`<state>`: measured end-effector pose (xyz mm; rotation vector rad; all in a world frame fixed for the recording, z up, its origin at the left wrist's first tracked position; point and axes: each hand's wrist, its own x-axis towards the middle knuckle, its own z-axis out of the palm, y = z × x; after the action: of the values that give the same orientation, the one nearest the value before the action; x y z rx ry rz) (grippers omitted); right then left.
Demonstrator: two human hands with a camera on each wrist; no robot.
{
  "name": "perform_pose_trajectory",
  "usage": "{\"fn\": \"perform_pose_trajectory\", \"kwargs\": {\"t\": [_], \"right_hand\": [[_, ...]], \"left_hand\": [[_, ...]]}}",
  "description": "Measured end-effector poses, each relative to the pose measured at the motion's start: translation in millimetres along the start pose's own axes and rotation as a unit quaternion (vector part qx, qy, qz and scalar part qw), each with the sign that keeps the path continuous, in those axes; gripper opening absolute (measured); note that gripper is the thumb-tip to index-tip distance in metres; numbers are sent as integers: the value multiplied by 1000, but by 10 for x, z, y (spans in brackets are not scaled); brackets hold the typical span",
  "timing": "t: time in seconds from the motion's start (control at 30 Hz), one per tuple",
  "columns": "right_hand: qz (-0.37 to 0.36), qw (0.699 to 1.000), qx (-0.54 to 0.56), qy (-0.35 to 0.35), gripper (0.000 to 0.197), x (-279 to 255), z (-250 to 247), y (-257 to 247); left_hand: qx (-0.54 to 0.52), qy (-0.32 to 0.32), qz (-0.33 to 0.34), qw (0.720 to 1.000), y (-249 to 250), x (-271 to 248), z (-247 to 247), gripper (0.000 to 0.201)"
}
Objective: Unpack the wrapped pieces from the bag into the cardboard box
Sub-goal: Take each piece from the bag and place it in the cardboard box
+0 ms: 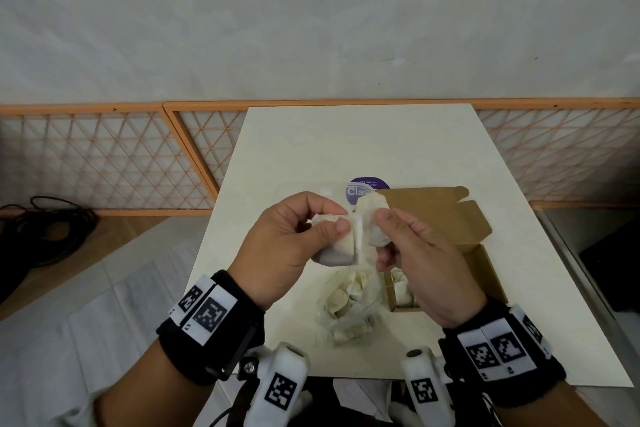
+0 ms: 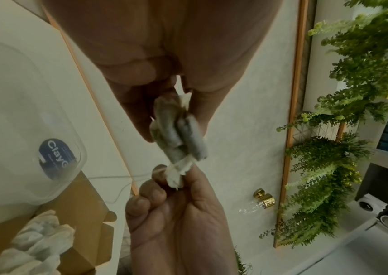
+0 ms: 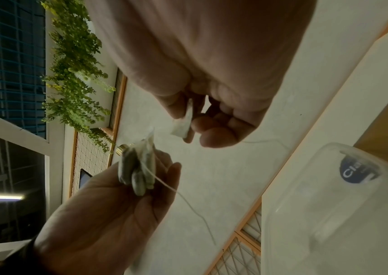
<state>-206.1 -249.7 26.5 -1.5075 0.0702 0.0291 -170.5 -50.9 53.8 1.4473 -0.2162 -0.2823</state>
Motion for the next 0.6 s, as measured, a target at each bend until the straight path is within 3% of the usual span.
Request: {"fn": "perform_pose_trajectory", "kwargs": {"t": [0.2, 0.6], "right_hand": [[-14, 999, -17, -24, 37, -3, 20, -18], [-44, 995, -78, -33, 14, -50, -1, -58]], "left_hand": [[-13, -20, -1, 1000, -17, 29, 81, 11], [5, -17, 1, 1000, -58, 52, 102, 10]]}}
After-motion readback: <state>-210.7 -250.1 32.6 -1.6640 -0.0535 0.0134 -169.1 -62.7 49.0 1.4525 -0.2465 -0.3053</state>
